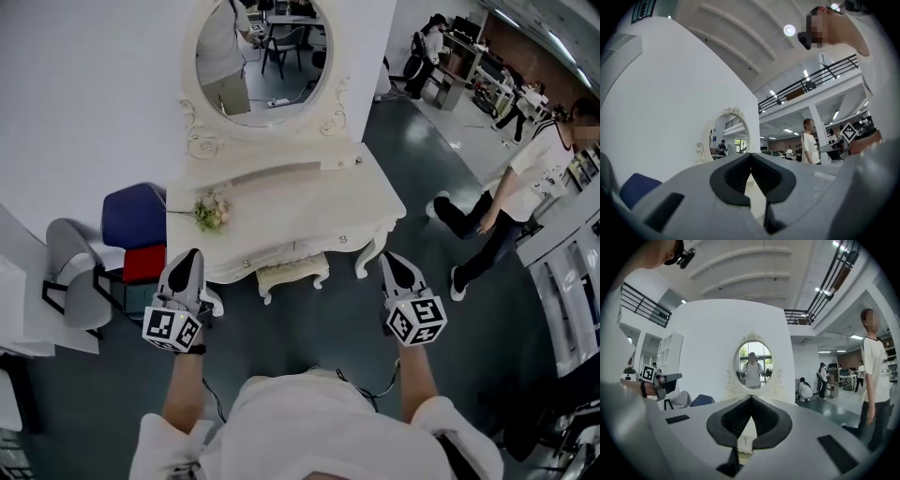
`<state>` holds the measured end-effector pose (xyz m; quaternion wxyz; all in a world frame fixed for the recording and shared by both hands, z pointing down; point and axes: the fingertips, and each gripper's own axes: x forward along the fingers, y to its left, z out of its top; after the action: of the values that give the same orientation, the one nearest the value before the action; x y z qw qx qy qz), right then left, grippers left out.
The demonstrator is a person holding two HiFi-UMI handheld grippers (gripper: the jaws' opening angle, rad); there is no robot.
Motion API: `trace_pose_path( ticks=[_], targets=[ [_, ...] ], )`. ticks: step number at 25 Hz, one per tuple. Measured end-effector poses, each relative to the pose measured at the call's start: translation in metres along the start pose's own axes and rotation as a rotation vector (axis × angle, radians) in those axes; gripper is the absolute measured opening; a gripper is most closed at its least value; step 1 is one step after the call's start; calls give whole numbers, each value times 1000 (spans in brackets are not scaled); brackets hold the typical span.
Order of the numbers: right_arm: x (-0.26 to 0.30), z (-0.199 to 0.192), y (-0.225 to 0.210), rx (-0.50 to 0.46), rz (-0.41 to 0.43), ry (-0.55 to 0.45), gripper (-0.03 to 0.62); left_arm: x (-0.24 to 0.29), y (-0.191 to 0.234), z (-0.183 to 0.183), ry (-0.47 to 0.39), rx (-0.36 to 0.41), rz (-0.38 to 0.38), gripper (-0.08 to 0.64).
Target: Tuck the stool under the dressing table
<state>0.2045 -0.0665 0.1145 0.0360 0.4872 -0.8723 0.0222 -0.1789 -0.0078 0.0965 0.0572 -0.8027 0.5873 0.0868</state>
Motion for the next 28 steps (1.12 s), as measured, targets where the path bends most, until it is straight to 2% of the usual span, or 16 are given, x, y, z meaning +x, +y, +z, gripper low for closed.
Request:
trace_pose_path(
  ticks=[7,11,19,24,28],
  targets=[
    [-13,29,-4,-58,29,-49,-2,-28,13,33,-45,29,78,17],
    [-20,33,-7,-71,35,-45,-1,-38,13,39,-59,-11,102,17],
    [-47,33,-30,-46,-62,-35,-2,-53,6,37,-32,-24,127,17],
    [-51,40,-35,-92,-122,-32,-2,-62,2,31,-27,-17,144,17],
    [-43,38,-25,-85,-115,-28,-2,-56,3,27,-13,-26,115,17]
  ],
)
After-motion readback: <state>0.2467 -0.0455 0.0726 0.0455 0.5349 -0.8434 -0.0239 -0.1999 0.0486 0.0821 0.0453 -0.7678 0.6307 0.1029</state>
